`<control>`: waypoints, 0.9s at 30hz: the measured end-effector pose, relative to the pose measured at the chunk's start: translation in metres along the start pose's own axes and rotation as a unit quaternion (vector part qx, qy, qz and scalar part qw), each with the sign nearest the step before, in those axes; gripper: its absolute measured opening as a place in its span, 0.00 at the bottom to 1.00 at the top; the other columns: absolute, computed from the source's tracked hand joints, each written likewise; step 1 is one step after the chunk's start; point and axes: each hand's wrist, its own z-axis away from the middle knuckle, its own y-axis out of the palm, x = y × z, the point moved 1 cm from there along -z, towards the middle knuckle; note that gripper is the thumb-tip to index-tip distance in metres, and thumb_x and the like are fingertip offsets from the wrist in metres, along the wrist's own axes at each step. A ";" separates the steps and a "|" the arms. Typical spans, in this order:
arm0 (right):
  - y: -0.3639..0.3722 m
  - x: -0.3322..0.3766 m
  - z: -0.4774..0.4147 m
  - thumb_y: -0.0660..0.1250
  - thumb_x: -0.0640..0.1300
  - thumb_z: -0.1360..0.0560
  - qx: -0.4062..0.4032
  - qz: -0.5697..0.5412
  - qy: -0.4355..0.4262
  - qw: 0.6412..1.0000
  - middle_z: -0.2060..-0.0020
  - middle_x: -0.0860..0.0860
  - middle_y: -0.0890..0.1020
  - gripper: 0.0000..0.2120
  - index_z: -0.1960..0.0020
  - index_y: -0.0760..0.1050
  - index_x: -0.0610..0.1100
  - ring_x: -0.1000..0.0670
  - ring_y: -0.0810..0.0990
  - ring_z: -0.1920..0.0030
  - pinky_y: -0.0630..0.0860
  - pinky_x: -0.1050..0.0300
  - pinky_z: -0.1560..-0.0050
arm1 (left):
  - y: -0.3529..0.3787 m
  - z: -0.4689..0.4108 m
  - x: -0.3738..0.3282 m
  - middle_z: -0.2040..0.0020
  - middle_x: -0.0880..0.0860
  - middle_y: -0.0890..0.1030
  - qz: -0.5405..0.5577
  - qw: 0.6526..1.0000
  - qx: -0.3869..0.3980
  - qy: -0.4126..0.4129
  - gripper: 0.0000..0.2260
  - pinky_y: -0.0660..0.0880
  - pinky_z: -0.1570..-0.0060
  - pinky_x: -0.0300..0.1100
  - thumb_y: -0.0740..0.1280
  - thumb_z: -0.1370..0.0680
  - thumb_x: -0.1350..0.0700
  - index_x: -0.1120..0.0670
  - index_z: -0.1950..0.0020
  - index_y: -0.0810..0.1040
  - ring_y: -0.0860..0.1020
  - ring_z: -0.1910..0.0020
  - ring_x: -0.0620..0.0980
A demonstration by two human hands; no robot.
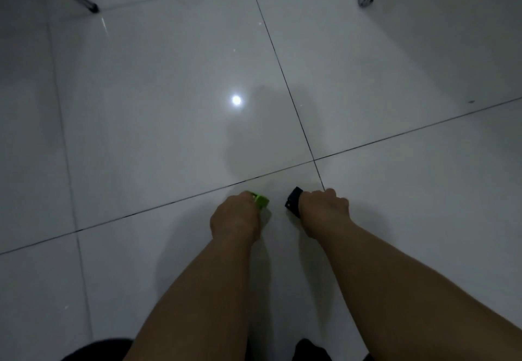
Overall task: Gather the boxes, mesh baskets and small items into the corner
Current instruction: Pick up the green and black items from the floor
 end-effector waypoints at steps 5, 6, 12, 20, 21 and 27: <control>-0.065 0.012 0.088 0.65 0.47 0.22 -0.061 -0.090 0.008 0.994 0.35 0.45 0.72 0.21 0.31 0.66 0.45 0.43 0.69 0.35 0.70 0.47 0.41 | -0.070 0.066 0.004 0.42 0.59 0.77 0.183 0.980 -0.062 -0.056 0.10 0.73 0.49 0.47 0.64 0.22 0.57 0.54 0.41 0.73 0.76 0.44 0.59; -0.082 0.014 0.115 0.64 0.48 0.22 -0.076 -0.118 0.001 0.990 0.35 0.44 0.73 0.21 0.31 0.66 0.44 0.42 0.70 0.35 0.71 0.48 0.41 | -0.091 0.088 0.005 0.42 0.59 0.77 0.218 0.971 -0.070 -0.062 0.09 0.73 0.50 0.47 0.63 0.22 0.58 0.55 0.41 0.73 0.76 0.46 0.59; -0.197 0.026 0.312 0.59 0.52 0.19 -0.122 -0.170 -0.061 0.976 0.37 0.42 0.76 0.21 0.29 0.66 0.44 0.42 0.76 0.39 0.74 0.52 0.46 | -0.231 0.240 0.020 0.47 0.56 0.76 0.379 0.915 -0.117 -0.078 0.04 0.72 0.56 0.41 0.59 0.19 0.58 0.55 0.48 0.73 0.74 0.54 0.54; -0.300 0.032 0.513 0.61 0.54 0.21 -0.213 -0.152 -0.172 0.950 0.44 0.44 0.79 0.18 0.38 0.73 0.44 0.43 0.79 0.48 0.76 0.55 0.53 | -0.364 0.422 0.028 0.53 0.53 0.75 0.497 0.826 -0.249 -0.092 0.05 0.74 0.63 0.41 0.60 0.20 0.56 0.56 0.49 0.75 0.74 0.59 0.53; -0.306 0.033 0.531 0.62 0.54 0.22 -0.225 -0.147 -0.186 0.945 0.45 0.44 0.80 0.17 0.39 0.73 0.45 0.44 0.79 0.49 0.77 0.54 0.53 | -0.370 0.442 0.030 0.53 0.54 0.75 0.504 0.814 -0.270 -0.101 0.05 0.73 0.63 0.41 0.60 0.20 0.57 0.56 0.49 0.75 0.74 0.58 0.53; -0.306 0.045 0.626 0.63 0.53 0.25 -0.281 -0.085 -0.311 0.904 0.50 0.44 0.80 0.14 0.45 0.75 0.45 0.44 0.77 0.55 0.73 0.56 0.57 | -0.363 0.551 0.040 0.54 0.54 0.75 0.555 0.724 -0.376 -0.164 0.06 0.67 0.65 0.40 0.59 0.21 0.59 0.53 0.57 0.71 0.72 0.60 0.51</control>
